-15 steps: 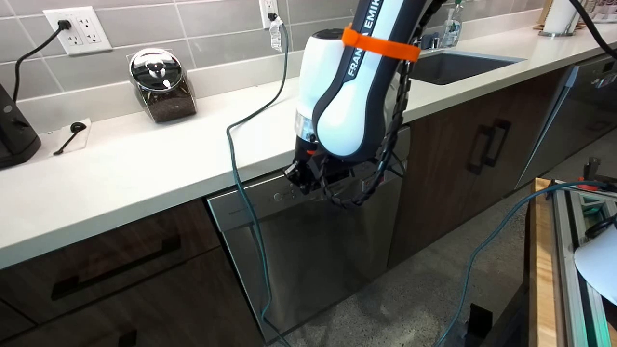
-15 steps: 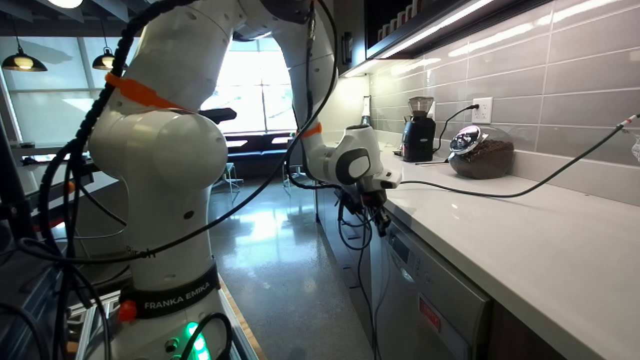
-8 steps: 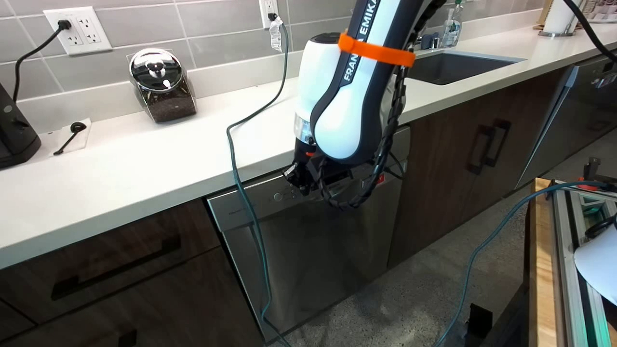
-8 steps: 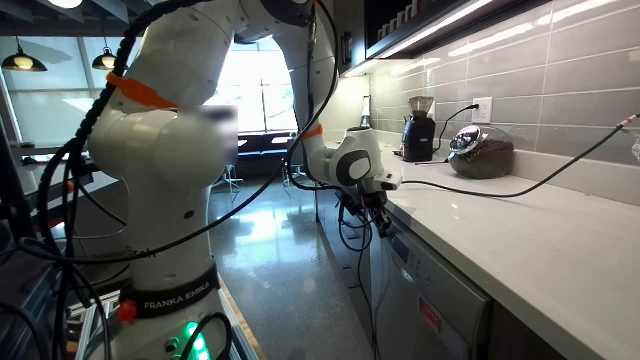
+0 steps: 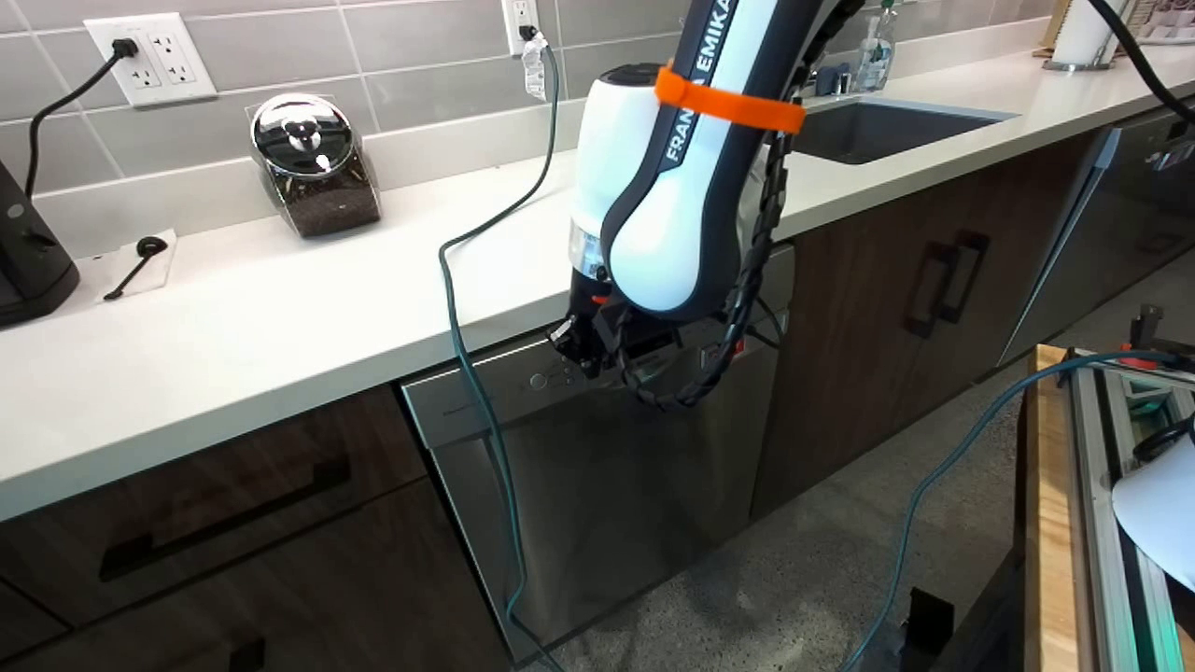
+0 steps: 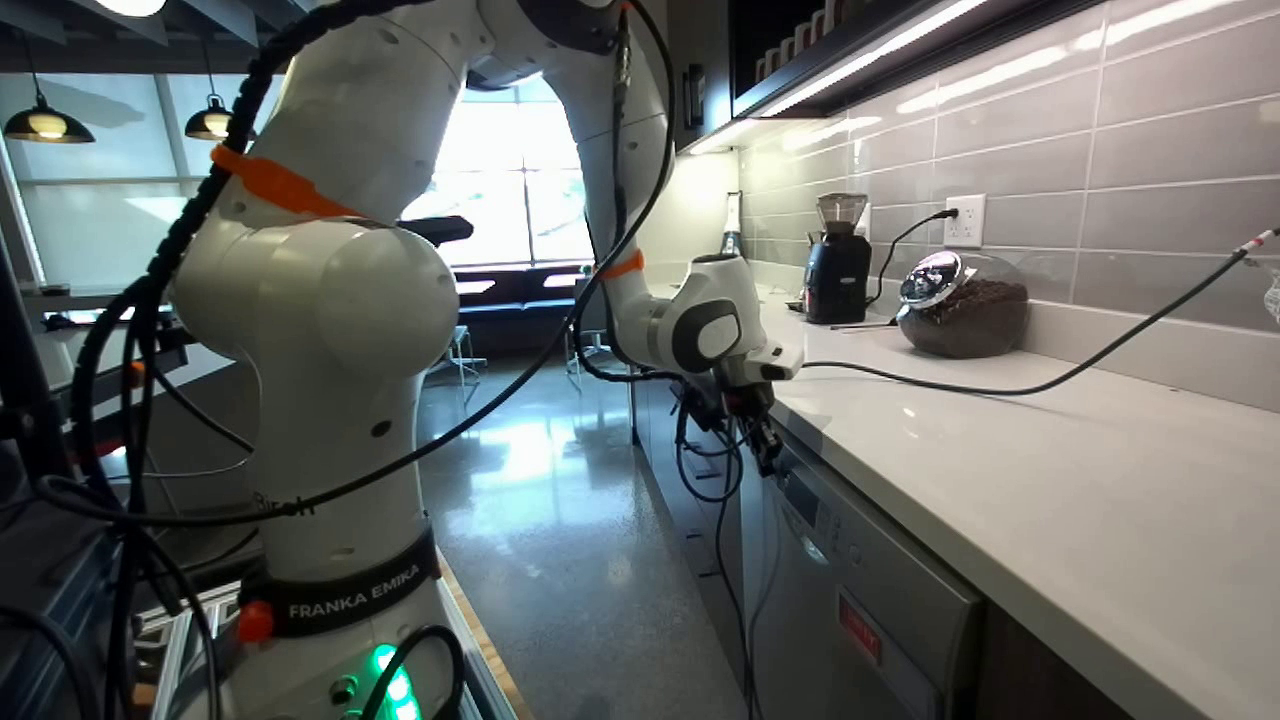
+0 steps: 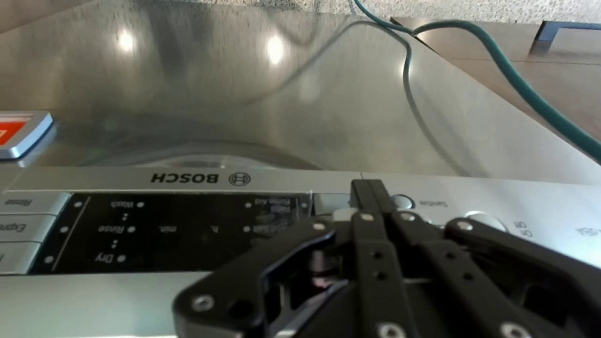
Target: Press a button on the dishwasher
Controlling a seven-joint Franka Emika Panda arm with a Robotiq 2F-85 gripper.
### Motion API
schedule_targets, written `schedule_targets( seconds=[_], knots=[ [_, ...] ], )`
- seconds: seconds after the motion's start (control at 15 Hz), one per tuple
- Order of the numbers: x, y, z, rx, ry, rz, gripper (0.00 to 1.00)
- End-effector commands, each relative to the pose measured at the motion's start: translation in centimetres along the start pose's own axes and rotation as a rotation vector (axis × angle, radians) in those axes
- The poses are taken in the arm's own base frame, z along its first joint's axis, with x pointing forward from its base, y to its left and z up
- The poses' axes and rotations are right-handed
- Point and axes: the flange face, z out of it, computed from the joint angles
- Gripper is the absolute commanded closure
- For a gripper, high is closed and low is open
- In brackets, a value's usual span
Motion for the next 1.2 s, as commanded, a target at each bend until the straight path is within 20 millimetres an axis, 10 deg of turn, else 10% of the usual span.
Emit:
schedule_targets(
  seconds=[0.0,1.13],
  knots=[
    [-0.13,0.76,-0.26,-0.009,0.000,-0.003,1.00],
    [0.24,1.17,-0.45,0.010,0.028,0.070,1.00]
  ],
)
